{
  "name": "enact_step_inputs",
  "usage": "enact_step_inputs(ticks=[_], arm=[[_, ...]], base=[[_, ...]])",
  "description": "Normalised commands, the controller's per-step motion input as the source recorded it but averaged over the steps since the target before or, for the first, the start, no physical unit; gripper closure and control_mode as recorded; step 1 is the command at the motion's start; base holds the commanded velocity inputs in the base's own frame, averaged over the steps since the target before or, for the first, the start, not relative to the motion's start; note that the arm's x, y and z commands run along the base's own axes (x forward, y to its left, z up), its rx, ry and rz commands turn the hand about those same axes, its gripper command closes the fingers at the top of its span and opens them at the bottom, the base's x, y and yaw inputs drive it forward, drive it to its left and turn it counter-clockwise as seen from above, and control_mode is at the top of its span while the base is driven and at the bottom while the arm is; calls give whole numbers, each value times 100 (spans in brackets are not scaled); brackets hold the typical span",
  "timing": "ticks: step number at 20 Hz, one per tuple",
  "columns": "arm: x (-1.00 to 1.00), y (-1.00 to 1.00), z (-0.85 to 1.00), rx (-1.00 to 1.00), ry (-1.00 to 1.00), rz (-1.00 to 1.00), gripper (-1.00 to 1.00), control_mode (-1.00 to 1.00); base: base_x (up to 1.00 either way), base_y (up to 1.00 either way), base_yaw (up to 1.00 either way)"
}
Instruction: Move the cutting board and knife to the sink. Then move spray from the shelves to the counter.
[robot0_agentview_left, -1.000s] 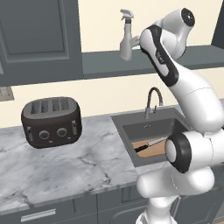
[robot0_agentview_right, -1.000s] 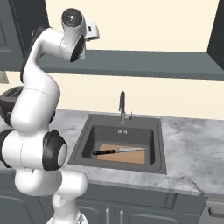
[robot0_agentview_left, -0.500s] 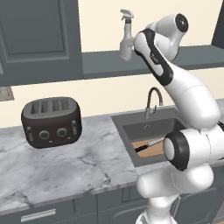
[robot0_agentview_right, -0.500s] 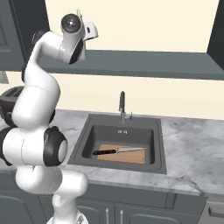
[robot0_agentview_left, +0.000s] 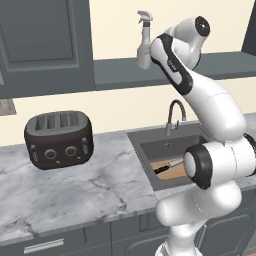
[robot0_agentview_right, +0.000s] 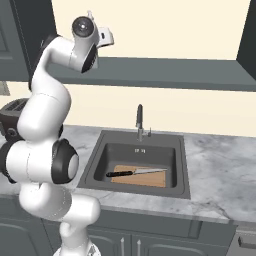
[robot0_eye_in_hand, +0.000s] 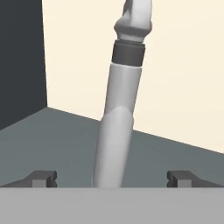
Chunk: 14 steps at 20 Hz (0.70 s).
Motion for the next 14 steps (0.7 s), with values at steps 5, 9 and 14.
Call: enact_step_inputs(ticks=[5, 9, 14], arm=[[12, 0, 0, 0, 1, -2, -100, -100], [11, 1, 0, 0, 0, 0, -100, -100], [16, 5, 0, 1, 5, -1, -100, -100]], base=[[0, 0, 0], [0, 0, 0], [0, 0, 0]])
